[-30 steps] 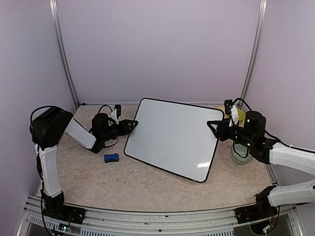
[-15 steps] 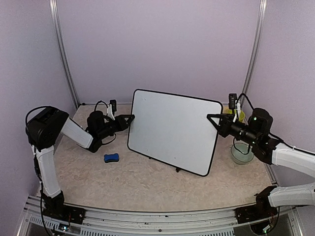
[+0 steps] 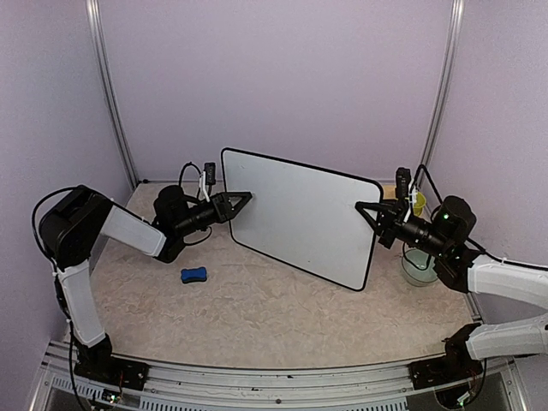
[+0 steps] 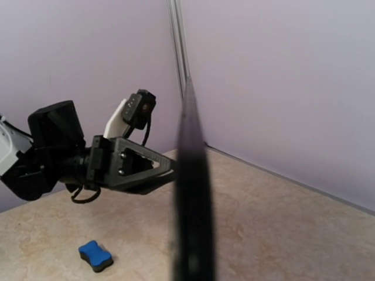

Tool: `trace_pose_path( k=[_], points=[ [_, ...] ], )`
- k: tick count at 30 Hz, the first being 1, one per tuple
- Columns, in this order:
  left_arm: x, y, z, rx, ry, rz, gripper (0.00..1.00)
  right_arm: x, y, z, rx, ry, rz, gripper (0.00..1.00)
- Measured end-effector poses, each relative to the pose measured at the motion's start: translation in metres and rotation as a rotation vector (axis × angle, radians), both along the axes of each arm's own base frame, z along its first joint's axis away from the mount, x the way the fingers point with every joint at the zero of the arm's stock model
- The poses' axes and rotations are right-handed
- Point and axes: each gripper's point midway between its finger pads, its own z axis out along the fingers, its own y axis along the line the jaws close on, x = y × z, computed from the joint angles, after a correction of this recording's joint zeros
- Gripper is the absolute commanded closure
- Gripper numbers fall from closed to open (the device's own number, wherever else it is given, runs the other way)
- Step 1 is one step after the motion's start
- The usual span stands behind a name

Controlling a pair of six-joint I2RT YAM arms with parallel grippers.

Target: Erase the whiteboard

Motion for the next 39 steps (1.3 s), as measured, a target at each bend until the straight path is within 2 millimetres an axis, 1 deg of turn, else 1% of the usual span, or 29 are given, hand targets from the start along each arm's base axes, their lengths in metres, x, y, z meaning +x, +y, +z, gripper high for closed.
trace_pose_path(
  k=[2, 4, 8, 14, 16, 19, 24, 27, 30, 34, 37, 39],
  points=[
    [-0.003, -0.001, 0.006, -0.013, -0.006, -0.014, 0.64, 0.000, 0.000, 0.001, 0.008, 0.005, 0.001, 1.00],
    [-0.004, 0.000, 0.012, -0.026, -0.016, -0.014, 0.59, 0.000, -0.002, 0.003, 0.015, 0.013, -0.010, 1.00],
    [-0.004, 0.000, 0.026, -0.044, -0.038, -0.004, 0.50, 0.001, -0.012, 0.008, 0.033, 0.042, -0.066, 1.00],
    [-0.004, -0.010, 0.046, -0.070, -0.077, -0.003, 0.46, 0.006, -0.027, 0.018, 0.060, 0.080, -0.162, 1.00],
    [-0.006, -0.013, 0.046, -0.070, -0.077, -0.005, 0.44, 0.009, -0.031, 0.022, 0.073, 0.090, -0.188, 1.00],
    [-0.006, -0.015, 0.044, -0.063, -0.075, 0.002, 0.37, 0.014, -0.036, 0.029, 0.093, 0.098, -0.229, 1.00],
    [-0.001, -0.016, 0.030, -0.008, -0.054, 0.037, 0.33, 0.021, -0.045, 0.042, 0.123, 0.101, -0.292, 1.00],
    [-0.001, -0.020, 0.019, 0.047, -0.046, 0.054, 0.27, 0.023, -0.054, 0.048, 0.141, 0.089, -0.341, 1.00],
    [-0.011, -0.035, 0.007, 0.116, -0.053, 0.025, 0.21, 0.028, -0.062, 0.059, 0.155, 0.078, -0.396, 1.00],
    [-0.026, -0.070, -0.004, 0.230, -0.110, -0.107, 0.16, 0.034, -0.075, 0.086, 0.180, 0.043, -0.474, 1.00],
    [-0.030, -0.095, -0.010, 0.308, -0.162, -0.235, 0.13, 0.034, -0.085, 0.108, 0.201, 0.004, -0.524, 1.00],
    [-0.030, -0.108, -0.018, 0.352, -0.182, -0.310, 0.12, 0.030, -0.091, 0.119, 0.211, -0.025, -0.550, 1.00]
  ],
)
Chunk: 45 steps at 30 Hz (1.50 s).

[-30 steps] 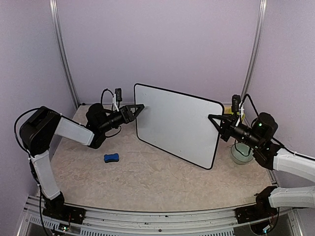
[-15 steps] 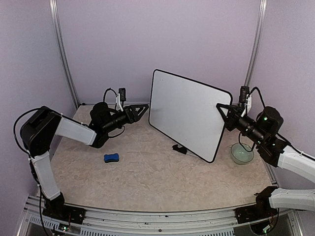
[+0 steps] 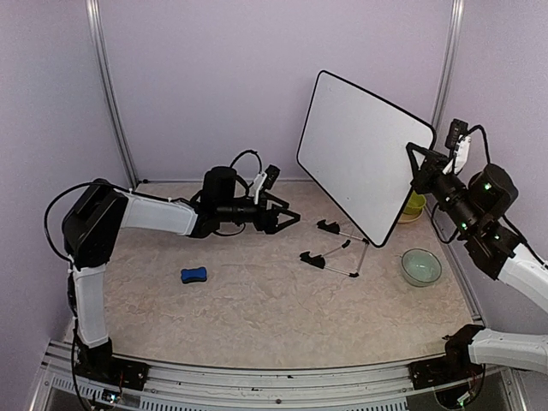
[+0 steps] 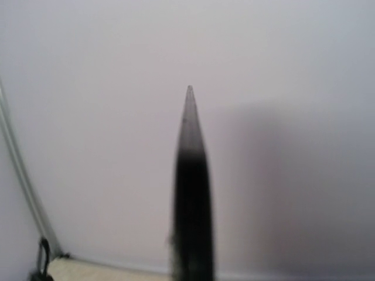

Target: Erase the whiteboard

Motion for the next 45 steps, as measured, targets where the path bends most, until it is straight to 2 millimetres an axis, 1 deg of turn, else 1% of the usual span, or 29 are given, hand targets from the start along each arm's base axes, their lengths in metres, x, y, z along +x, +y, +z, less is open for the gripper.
trace_pose_path(
  k=[2, 6, 9, 10, 12, 15, 17, 21, 25, 27, 31, 34, 37, 39, 41, 45],
  points=[
    [0.001, -0.013, -0.014, 0.062, -0.003, -0.071, 0.12, -0.006, -0.008, 0.010, 0.000, -0.024, -0.029, 1.00],
    [0.000, -0.033, -0.045, 0.168, 0.009, -0.144, 0.12, -0.013, -0.017, 0.020, -0.011, -0.045, -0.061, 1.00],
    [-0.014, -0.055, -0.072, 0.250, 0.017, -0.202, 0.13, -0.017, -0.019, 0.023, -0.017, -0.051, -0.066, 1.00],
    [-0.019, -0.063, -0.085, 0.289, 0.017, -0.221, 0.14, -0.017, -0.019, 0.022, -0.019, -0.050, -0.065, 1.00],
    [-0.034, -0.077, -0.097, 0.323, 0.019, -0.261, 0.14, -0.018, -0.018, 0.021, -0.024, -0.043, -0.059, 1.00],
    [-0.049, -0.091, -0.117, 0.370, 0.027, -0.301, 0.15, -0.019, -0.017, 0.016, -0.036, -0.028, -0.049, 1.00],
    [-0.051, -0.093, -0.126, 0.388, 0.026, -0.310, 0.17, -0.019, -0.015, 0.013, -0.044, -0.018, -0.040, 1.00],
    [-0.040, -0.098, -0.126, 0.404, 0.011, -0.289, 0.24, -0.020, -0.011, 0.009, -0.056, -0.004, -0.017, 1.00],
    [-0.030, -0.101, -0.136, 0.432, 0.000, -0.257, 0.40, -0.025, -0.009, 0.009, -0.061, -0.001, 0.004, 1.00],
    [-0.029, -0.101, -0.142, 0.447, 0.002, -0.243, 0.45, -0.027, -0.009, 0.010, -0.061, -0.006, 0.011, 1.00],
    [-0.027, -0.099, -0.152, 0.465, 0.002, -0.203, 0.59, -0.031, -0.009, 0.014, -0.057, -0.019, 0.019, 1.00],
    [-0.028, -0.101, -0.154, 0.460, -0.004, -0.190, 0.69, -0.034, -0.010, 0.017, -0.054, -0.028, 0.023, 1.00],
    [-0.032, -0.103, -0.158, 0.469, -0.009, -0.158, 0.83, -0.036, -0.011, 0.019, -0.051, -0.034, 0.025, 1.00],
    [-0.037, -0.100, -0.162, 0.482, -0.001, -0.125, 0.85, -0.037, -0.011, 0.021, -0.050, -0.036, 0.025, 1.00],
    [-0.039, -0.096, -0.161, 0.492, -0.001, -0.070, 0.89, -0.038, -0.012, 0.022, -0.049, -0.038, 0.026, 1.00],
    [-0.047, -0.089, -0.155, 0.480, 0.046, 0.053, 0.88, -0.043, -0.014, 0.024, -0.043, -0.042, 0.026, 1.00]
  ],
)
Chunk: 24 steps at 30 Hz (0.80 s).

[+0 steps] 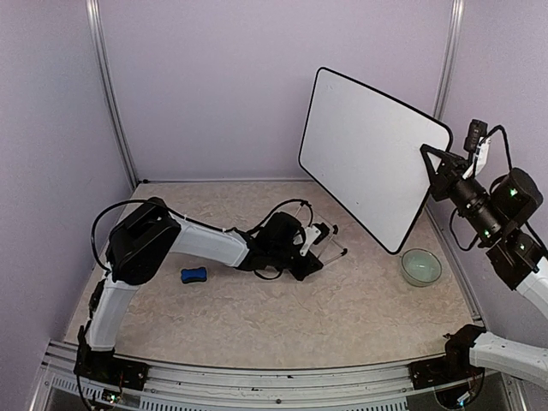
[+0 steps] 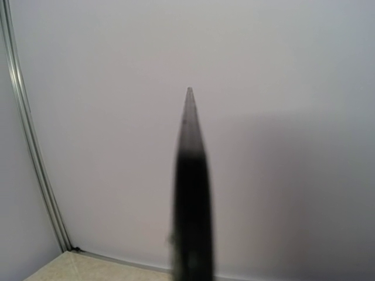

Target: Erase the whiteboard

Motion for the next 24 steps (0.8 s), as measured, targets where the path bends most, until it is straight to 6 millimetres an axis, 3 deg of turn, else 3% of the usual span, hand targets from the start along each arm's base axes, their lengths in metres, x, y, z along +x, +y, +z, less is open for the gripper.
trace_pose_path(
  k=[3, 8, 11, 14, 17, 21, 24],
  points=[
    [-0.008, 0.000, 0.001, -0.010, 0.015, 0.079, 0.81, -0.004, -0.002, 0.003, 0.006, -0.008, 0.001, 1.00],
    [-0.022, -0.010, -0.001, -0.022, 0.085, 0.213, 0.77, -0.011, -0.006, 0.007, 0.019, -0.018, 0.002, 1.00],
    [-0.027, -0.019, 0.000, -0.036, 0.133, 0.293, 0.62, -0.014, -0.007, 0.008, 0.026, -0.020, 0.005, 1.00],
    [-0.031, -0.025, 0.003, -0.050, 0.143, 0.345, 0.53, -0.016, -0.008, 0.010, 0.035, -0.021, 0.008, 1.00],
    [-0.037, -0.028, 0.005, -0.064, 0.141, 0.375, 0.35, -0.017, -0.009, 0.010, 0.039, -0.022, 0.010, 1.00],
    [-0.053, -0.008, 0.004, -0.058, 0.142, 0.396, 0.16, -0.018, -0.009, 0.006, 0.041, -0.017, 0.014, 1.00],
    [-0.061, 0.011, 0.027, -0.081, 0.126, 0.409, 0.09, -0.017, -0.007, 0.001, 0.041, -0.006, 0.023, 1.00]
  ],
)
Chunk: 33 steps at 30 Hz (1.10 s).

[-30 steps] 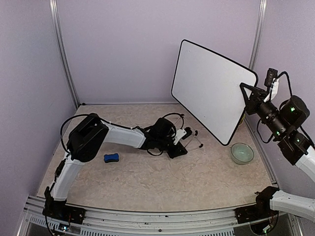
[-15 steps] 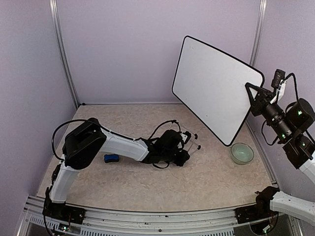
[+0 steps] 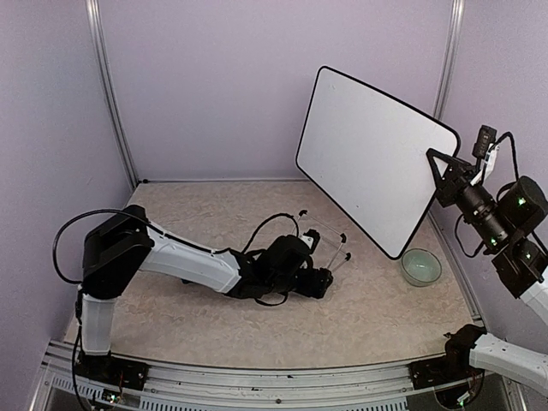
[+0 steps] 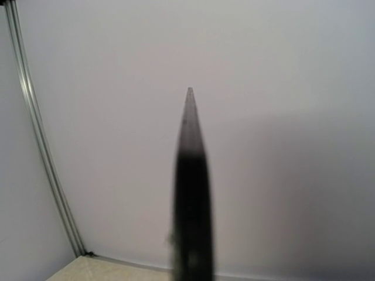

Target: Erase the whiteboard

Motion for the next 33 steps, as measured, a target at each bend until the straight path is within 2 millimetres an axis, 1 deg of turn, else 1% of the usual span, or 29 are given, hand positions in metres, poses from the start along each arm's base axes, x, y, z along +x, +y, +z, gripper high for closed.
trace_pose_path(
  k=[3, 5, 7, 9, 10, 11, 13, 14, 16, 18, 19, 20, 21, 23, 27, 29, 33],
  points=[
    [-0.001, 0.014, 0.052, -0.080, -0.062, 0.019, 0.02, 0.001, 0.005, -0.007, 0.005, 0.019, 0.026, 1.00],
    [0.000, 0.024, 0.099, -0.167, -0.119, 0.039, 0.01, 0.003, 0.009, -0.013, 0.010, 0.030, 0.047, 1.00],
    [-0.002, 0.036, 0.141, -0.244, -0.171, 0.059, 0.01, 0.005, 0.014, -0.020, 0.017, 0.041, 0.071, 1.00],
    [-0.005, 0.053, 0.170, -0.296, -0.209, 0.084, 0.01, 0.008, 0.019, -0.027, 0.026, 0.053, 0.093, 1.00],
    [-0.007, 0.063, 0.181, -0.313, -0.224, 0.101, 0.01, 0.010, 0.021, -0.032, 0.029, 0.064, 0.105, 1.00],
    [-0.009, 0.074, 0.187, -0.322, -0.235, 0.118, 0.01, 0.011, 0.024, -0.037, 0.033, 0.074, 0.116, 1.00],
    [-0.013, 0.094, 0.189, -0.323, -0.247, 0.150, 0.01, 0.015, 0.028, -0.048, 0.034, 0.094, 0.132, 1.00],
    [-0.015, 0.108, 0.185, -0.311, -0.247, 0.171, 0.01, 0.017, 0.030, -0.054, 0.036, 0.107, 0.139, 1.00],
    [-0.019, 0.127, 0.176, -0.289, -0.242, 0.202, 0.01, 0.020, 0.033, -0.066, 0.041, 0.136, 0.149, 1.00],
    [-0.022, 0.146, 0.164, -0.267, -0.233, 0.233, 0.01, 0.021, 0.035, -0.078, 0.044, 0.161, 0.157, 1.00],
    [-0.024, 0.155, 0.160, -0.256, -0.229, 0.249, 0.01, 0.022, 0.036, -0.087, 0.046, 0.182, 0.161, 1.00],
    [-0.025, 0.162, 0.156, -0.247, -0.226, 0.263, 0.01, 0.022, 0.036, -0.089, 0.047, 0.187, 0.162, 1.00],
    [-0.026, 0.170, 0.153, -0.239, -0.225, 0.276, 0.01, 0.023, 0.036, -0.095, 0.049, 0.202, 0.163, 1.00],
    [-0.028, 0.180, 0.152, -0.237, -0.226, 0.299, 0.01, 0.024, 0.037, -0.102, 0.050, 0.218, 0.165, 1.00],
    [-0.027, 0.193, 0.161, -0.254, -0.241, 0.343, 0.01, 0.024, 0.037, -0.114, 0.063, 0.238, 0.170, 1.00],
    [-0.027, 0.195, 0.166, -0.265, -0.247, 0.352, 0.01, 0.023, 0.037, -0.118, 0.069, 0.246, 0.173, 1.00],
    [-0.026, 0.197, 0.166, -0.263, -0.251, 0.363, 0.01, 0.023, 0.037, -0.121, 0.080, 0.254, 0.176, 1.00]
  ],
)
